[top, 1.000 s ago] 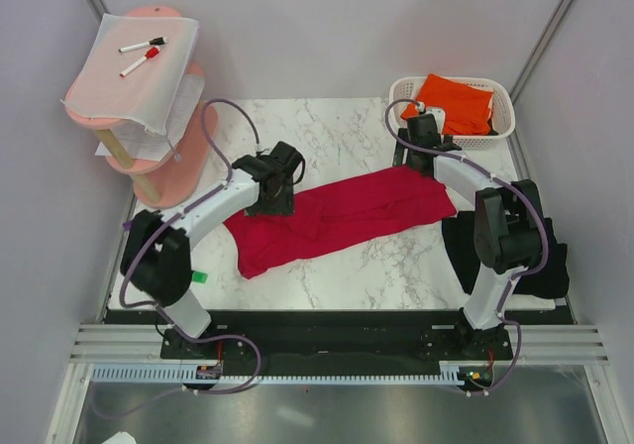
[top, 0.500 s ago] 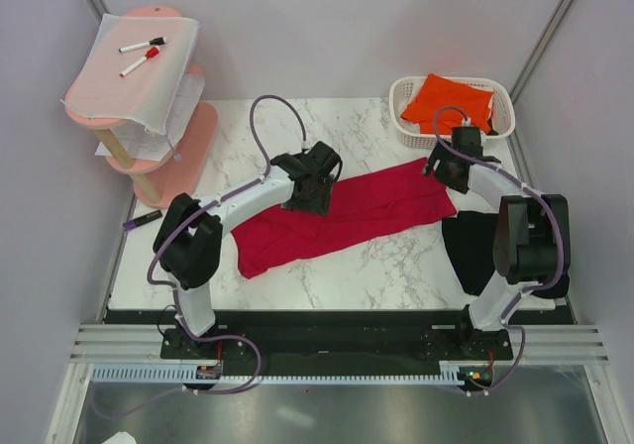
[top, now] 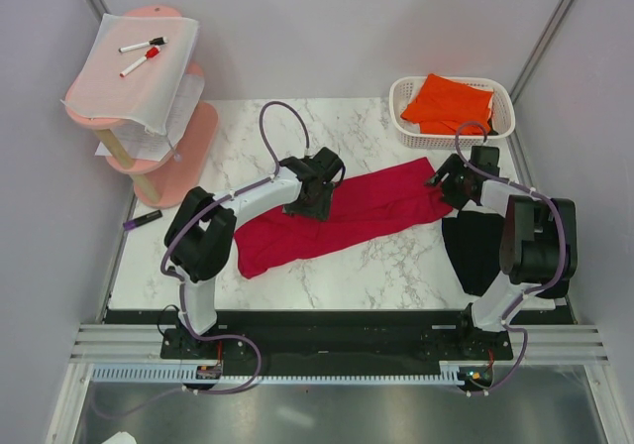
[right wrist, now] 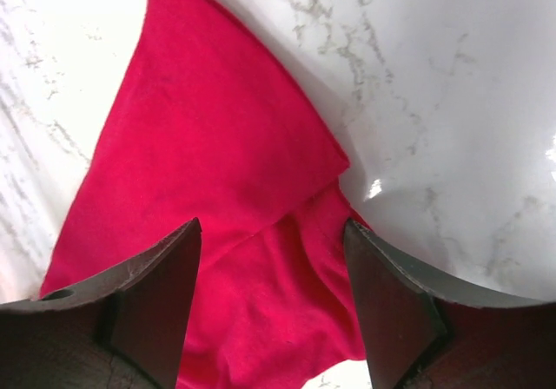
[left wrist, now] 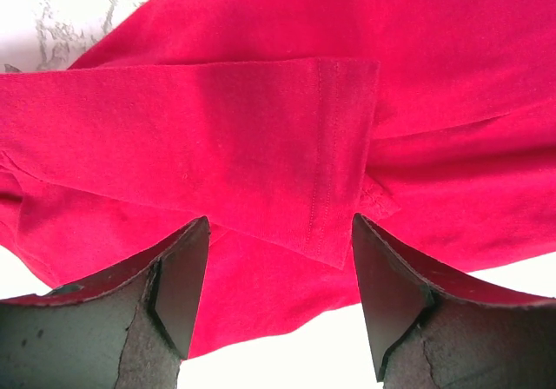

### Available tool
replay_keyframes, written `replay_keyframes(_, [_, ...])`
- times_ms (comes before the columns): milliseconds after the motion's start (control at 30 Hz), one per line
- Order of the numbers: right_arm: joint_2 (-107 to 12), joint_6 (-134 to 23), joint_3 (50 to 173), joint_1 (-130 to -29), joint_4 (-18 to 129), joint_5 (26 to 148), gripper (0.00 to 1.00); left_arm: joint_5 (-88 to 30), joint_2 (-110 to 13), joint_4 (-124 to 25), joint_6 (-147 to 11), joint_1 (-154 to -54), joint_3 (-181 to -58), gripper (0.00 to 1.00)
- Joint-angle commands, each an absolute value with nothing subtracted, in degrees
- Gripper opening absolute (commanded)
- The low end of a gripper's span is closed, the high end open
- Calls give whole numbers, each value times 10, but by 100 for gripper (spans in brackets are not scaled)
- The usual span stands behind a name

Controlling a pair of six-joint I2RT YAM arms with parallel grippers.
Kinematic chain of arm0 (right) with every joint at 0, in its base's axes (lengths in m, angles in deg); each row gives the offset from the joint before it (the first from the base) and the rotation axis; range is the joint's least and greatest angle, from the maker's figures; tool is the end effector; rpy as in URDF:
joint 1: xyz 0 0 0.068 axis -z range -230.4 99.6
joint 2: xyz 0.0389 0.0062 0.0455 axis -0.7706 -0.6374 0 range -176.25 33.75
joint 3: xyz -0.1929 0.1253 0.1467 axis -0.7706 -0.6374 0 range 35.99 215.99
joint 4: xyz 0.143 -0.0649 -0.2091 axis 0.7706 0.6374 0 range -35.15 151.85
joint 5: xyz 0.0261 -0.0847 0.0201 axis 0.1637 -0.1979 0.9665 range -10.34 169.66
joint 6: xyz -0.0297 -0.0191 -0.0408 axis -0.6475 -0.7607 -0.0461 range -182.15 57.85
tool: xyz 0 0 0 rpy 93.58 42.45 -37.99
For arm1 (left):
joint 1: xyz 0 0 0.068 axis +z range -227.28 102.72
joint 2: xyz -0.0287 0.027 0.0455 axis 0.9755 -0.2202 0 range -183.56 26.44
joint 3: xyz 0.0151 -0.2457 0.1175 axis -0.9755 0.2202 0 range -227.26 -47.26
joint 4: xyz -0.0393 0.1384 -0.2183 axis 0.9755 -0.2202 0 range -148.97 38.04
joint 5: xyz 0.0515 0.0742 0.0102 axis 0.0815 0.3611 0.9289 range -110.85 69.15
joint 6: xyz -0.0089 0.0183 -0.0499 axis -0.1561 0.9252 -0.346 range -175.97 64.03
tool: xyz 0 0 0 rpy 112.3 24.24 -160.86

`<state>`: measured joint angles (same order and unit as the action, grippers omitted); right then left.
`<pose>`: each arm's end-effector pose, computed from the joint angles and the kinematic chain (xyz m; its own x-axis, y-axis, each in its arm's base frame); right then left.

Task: Fold and stack the t-shirts
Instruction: Flatten out the tshirt

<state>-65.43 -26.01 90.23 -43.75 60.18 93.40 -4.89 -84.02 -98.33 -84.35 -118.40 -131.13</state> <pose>0.3461 -0.0317 0.1600 -0.6394 0.6513 -0.4087 0.4195 0.7409 0.5245 0.3002 -0.2490 0.2014 -0.9053 0.1838 -0.3829 0.1606 0.9827 0.0920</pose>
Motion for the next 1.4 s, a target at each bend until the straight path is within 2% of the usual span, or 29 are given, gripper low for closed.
replay_keyframes(0, [-658, -223, 888, -437, 553, 991, 71, -32, -844, -979, -829, -1184, -1314, 73])
replay_keyframes(200, [-650, -219, 892, -437, 554, 994, 70, -31, -856, -980, -830, -1183, -1308, 73])
replay_keyframes(367, [-626, -238, 901, -437, 581, 947, 69, -33, -867, -980, -830, -1184, -1310, 72])
replay_keyframes(633, [-661, -233, 913, -436, 564, 931, 68, -33, -873, -980, -829, -1184, -1309, 72])
replay_keyframes(1100, [-641, -246, 944, -437, 583, 901, 66, -29, -884, -981, -829, -1184, -1308, 72])
replay_keyframes(1267, [-675, -244, 950, -437, 577, 901, 65, -31, -889, -981, -829, -1184, -1309, 72])
replay_keyframes(1367, [-680, -242, 950, -437, 568, 900, 62, -28, -887, -981, -830, -1183, -1306, 72])
